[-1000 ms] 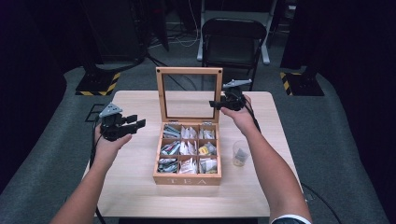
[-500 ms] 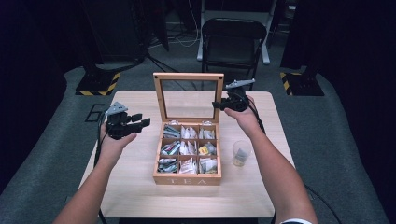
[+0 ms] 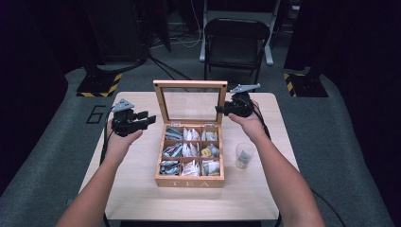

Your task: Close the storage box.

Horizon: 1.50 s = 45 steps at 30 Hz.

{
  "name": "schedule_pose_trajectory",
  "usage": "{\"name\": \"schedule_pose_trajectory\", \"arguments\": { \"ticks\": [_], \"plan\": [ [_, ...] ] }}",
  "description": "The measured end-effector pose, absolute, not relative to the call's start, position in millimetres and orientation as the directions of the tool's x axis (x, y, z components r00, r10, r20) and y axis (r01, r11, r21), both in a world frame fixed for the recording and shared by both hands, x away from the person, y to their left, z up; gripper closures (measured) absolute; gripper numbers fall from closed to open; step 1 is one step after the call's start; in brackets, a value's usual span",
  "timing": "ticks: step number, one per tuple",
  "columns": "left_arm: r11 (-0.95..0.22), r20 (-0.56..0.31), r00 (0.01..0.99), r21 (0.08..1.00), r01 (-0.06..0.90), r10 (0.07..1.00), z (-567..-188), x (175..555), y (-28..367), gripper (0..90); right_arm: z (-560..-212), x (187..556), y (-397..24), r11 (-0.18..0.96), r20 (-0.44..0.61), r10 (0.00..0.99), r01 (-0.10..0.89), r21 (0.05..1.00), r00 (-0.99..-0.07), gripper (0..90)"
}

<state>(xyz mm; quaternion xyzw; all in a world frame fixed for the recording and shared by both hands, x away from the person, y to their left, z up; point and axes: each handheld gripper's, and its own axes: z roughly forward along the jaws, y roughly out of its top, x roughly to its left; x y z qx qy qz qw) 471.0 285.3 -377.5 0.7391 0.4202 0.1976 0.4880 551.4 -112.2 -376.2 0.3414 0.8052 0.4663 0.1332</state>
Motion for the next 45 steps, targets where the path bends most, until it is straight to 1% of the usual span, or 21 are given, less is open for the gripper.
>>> {"name": "schedule_pose_trajectory", "arguments": {
  "ticks": [7,9,15,22,26,31,35,37,39,45],
  "plan": [
    [-0.194,-0.097,0.572,0.883,0.427,0.815,-378,480,279,54.9,-378,546,-114,0.322,0.107,0.67,0.417,0.85,-0.735,62.9],
    [-0.191,-0.091,0.573,0.89,0.413,0.815,-378,483,278,55.2,-378,544,-114,0.322,0.105,0.671,0.416,0.85,-0.734,62.8],
    [-0.204,-0.079,0.581,0.891,0.405,0.81,-378,490,271,55.9,-378,539,-114,0.338,0.087,0.665,0.404,0.85,-0.741,62.3],
    [-0.204,-0.072,0.592,0.899,0.386,0.803,-375,495,264,59.2,-379,534,-114,0.334,0.08,0.668,0.394,0.856,-0.74,61.8],
    [-0.22,-0.056,0.602,0.901,0.374,0.797,-374,495,260,63.2,-380,532,-114,0.334,0.076,0.664,0.385,0.86,-0.744,61.5],
    [-0.222,-0.049,0.596,0.901,0.373,0.802,-375,494,259,63.4,-381,531,-114,0.326,0.077,0.669,0.384,0.864,-0.739,61.0],
    [-0.224,-0.051,0.6,0.9,0.374,0.799,-375,494,259,63.3,-382,527,-114,0.316,0.085,0.676,0.392,0.864,-0.732,56.6],
    [-0.222,-0.054,0.599,0.899,0.377,0.799,-375,493,258,63.3,-381,526,-114,0.324,0.069,0.678,0.383,0.865,-0.731,55.7],
    [-0.222,-0.055,0.599,0.899,0.378,0.799,-375,492,258,63.3,-380,522,-116,0.311,0.078,0.688,0.39,0.867,-0.722,55.8],
    [-0.221,-0.06,0.604,0.898,0.381,0.795,-376,489,260,63.0,-376,515,-117,0.315,0.063,0.683,0.371,0.874,-0.728,56.3]
  ]
}}
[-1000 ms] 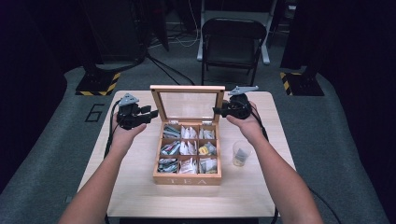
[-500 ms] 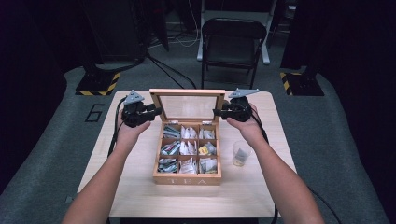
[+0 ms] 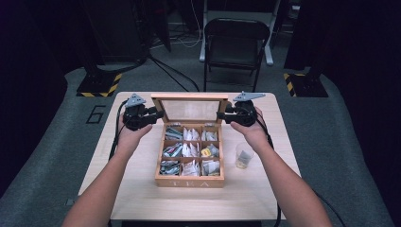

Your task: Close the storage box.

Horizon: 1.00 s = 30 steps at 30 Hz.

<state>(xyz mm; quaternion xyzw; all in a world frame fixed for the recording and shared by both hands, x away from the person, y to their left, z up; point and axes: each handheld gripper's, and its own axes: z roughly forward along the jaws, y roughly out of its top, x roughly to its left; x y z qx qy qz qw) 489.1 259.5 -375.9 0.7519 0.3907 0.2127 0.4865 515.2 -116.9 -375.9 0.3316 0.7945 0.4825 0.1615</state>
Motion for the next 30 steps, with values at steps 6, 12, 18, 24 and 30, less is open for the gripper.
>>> {"name": "schedule_pose_trajectory", "arguments": {
  "ticks": [6,12,18,24,30],
  "plan": [
    [-0.222,-0.06,0.606,0.898,0.379,0.793,-377,486,260,62.9,-369,506,-117,0.301,0.062,0.682,0.357,0.885,-0.729,56.7],
    [-0.233,-0.055,0.609,0.893,0.384,0.791,-378,481,260,62.7,-358,497,-117,0.291,0.054,0.681,0.338,0.895,-0.73,58.2],
    [-0.242,-0.056,0.616,0.889,0.389,0.785,-375,473,261,62.0,-357,489,-115,0.336,0.016,0.674,0.325,0.884,-0.739,58.0],
    [-0.261,-0.038,0.635,0.892,0.37,0.771,-368,460,262,60.0,-360,482,-115,0.357,-0.011,0.665,0.305,0.883,-0.747,57.6],
    [-0.258,-0.027,0.648,0.904,0.341,0.761,-360,447,264,59.5,-362,478,-115,0.368,-0.026,0.656,0.29,0.883,-0.755,57.0]
  ]
}}
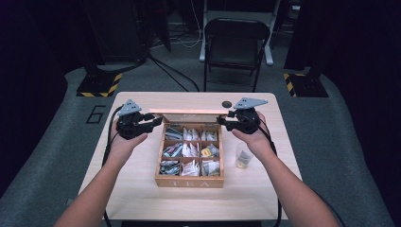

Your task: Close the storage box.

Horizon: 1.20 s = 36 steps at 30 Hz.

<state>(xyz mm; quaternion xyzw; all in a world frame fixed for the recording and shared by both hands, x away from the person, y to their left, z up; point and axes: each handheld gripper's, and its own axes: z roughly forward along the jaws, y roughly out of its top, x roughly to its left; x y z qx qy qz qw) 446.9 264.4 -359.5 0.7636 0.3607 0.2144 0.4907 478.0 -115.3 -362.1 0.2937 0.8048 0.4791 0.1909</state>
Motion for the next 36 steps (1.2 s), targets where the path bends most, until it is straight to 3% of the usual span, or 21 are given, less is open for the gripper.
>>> {"name": "schedule_pose_trajectory", "arguments": {
  "ticks": [36],
  "plan": [
    [-0.246,-0.039,0.663,0.911,0.33,0.747,-355,416,266,57.8,-374,448,-121,0.37,-0.046,0.644,0.258,0.893,-0.764,54.4]
  ]
}}
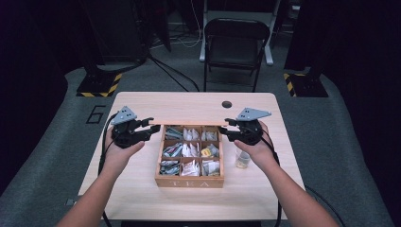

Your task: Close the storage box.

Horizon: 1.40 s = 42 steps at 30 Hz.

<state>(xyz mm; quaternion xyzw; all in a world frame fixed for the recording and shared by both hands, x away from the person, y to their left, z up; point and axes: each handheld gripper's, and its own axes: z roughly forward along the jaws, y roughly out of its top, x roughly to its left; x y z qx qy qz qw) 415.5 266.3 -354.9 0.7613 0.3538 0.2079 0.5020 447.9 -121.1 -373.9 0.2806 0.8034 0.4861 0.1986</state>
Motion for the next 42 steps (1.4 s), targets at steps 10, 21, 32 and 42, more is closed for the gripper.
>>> {"name": "schedule_pose_trajectory", "arguments": {
  "ticks": [10,21,32,42],
  "plan": [
    [-0.241,-0.043,0.672,0.915,0.324,0.74,-360,403,268,57.4,-370,431,-121,0.371,-0.07,0.637,0.226,0.901,-0.768,54.0],
    [-0.245,-0.037,0.681,0.918,0.313,0.731,-372,386,270,57.2,-373,411,-124,0.366,-0.078,0.62,0.2,0.909,-0.781,54.0],
    [-0.254,-0.024,0.68,0.918,0.305,0.732,-388,373,270,56.9,-388,396,-128,0.367,-0.063,0.611,0.212,0.906,-0.789,53.5],
    [-0.253,-0.023,0.678,0.918,0.305,0.735,-398,366,270,56.5,-398,381,-130,0.363,-0.057,0.609,0.214,0.907,-0.791,52.6]
  ]
}}
